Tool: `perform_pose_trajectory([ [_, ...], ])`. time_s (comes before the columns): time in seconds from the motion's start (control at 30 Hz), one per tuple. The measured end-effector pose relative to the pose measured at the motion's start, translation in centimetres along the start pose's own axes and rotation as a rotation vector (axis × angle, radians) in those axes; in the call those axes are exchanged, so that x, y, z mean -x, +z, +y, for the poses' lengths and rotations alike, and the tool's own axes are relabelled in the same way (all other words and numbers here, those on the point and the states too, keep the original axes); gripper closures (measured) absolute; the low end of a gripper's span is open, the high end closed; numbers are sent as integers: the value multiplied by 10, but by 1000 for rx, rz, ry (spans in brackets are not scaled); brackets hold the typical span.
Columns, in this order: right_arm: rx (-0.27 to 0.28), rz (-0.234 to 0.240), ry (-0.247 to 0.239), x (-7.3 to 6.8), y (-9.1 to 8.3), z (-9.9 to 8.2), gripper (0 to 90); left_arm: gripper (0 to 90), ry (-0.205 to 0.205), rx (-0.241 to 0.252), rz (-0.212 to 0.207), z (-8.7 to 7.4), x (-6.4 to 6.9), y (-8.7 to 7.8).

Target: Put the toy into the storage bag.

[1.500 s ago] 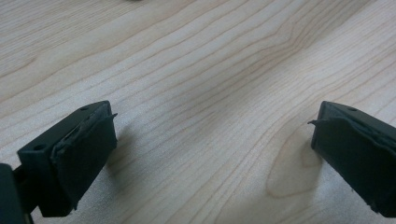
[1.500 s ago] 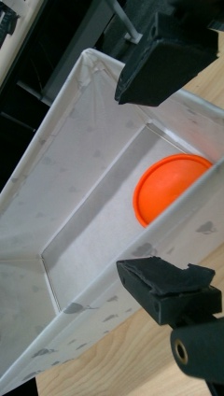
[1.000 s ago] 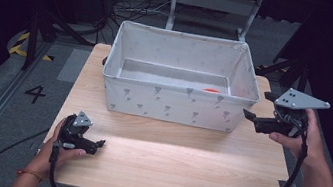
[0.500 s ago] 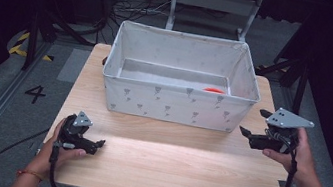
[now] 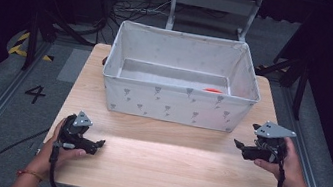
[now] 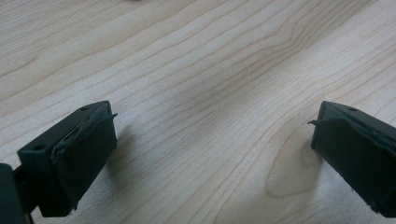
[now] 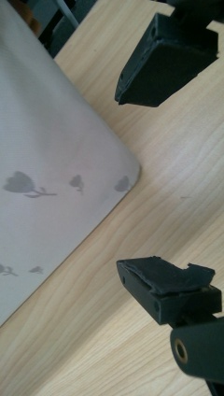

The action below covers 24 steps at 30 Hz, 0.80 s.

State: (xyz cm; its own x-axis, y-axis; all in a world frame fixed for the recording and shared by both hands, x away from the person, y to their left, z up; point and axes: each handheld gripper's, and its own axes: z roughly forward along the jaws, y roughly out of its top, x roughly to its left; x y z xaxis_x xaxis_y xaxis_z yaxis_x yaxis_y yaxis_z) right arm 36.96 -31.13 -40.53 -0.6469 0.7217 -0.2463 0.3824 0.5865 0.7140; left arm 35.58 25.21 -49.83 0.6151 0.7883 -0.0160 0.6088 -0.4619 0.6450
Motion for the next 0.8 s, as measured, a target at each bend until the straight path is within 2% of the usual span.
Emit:
perform_pose_trajectory([
  [0.07, -3, 0, 3, 0, 1, -3, 167, 4, 0, 0, 0, 0, 0, 0],
  [0.4, -15, 25, 68, -1, 9, -43, 167, 4, 0, 4, 5, 0, 0, 0],
  [0.73, -34, 39, 120, -2, 12, -70, 167, 4, 0, 4, 5, 0, 0, 0],
  [0.8, -27, 55, 165, -3, 11, -81, 167, 4, -1, 3, 5, 0, 0, 0],
])
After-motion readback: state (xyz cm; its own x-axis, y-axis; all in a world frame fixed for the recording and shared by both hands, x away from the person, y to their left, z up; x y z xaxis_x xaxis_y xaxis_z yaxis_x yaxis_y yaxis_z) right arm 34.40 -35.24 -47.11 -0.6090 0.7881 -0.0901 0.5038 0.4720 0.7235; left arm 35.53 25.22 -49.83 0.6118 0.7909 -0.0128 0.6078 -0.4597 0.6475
